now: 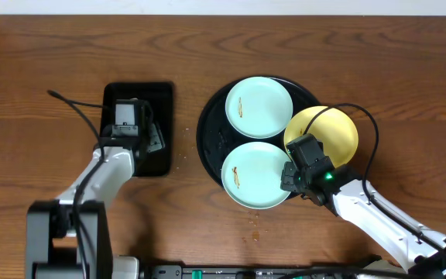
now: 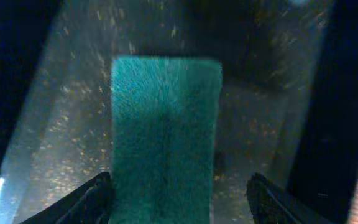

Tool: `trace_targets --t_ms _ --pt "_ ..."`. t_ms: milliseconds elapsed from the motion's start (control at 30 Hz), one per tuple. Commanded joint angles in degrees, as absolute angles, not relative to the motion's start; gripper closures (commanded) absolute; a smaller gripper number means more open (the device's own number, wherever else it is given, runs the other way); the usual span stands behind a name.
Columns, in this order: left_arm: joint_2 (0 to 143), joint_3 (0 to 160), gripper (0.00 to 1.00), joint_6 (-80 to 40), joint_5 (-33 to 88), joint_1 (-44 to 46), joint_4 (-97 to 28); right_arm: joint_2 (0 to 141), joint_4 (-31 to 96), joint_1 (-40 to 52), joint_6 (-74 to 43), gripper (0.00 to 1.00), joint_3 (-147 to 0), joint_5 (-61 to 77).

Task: Clean dirty plates on tray and stack at the side
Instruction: 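Lower left gripper onto the green sponge in the black tray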

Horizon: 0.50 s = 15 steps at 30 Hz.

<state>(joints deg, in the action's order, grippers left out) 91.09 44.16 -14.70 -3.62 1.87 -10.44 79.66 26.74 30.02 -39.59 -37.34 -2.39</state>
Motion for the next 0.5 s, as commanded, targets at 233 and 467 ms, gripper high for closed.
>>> trace_targets --t_ms 233,467 --pt "98.1 45.1 0.79 -13.6 -5.0 1.6 -11.9 79.9 26.7 30.1 -38.5 0.99 -38.1 -3.2" --pt "96.6 45.6 0.30 -12.0 -8.6 1.6 -11.1 79.9 26.8 30.1 -38.5 0.99 -38.1 -3.2"
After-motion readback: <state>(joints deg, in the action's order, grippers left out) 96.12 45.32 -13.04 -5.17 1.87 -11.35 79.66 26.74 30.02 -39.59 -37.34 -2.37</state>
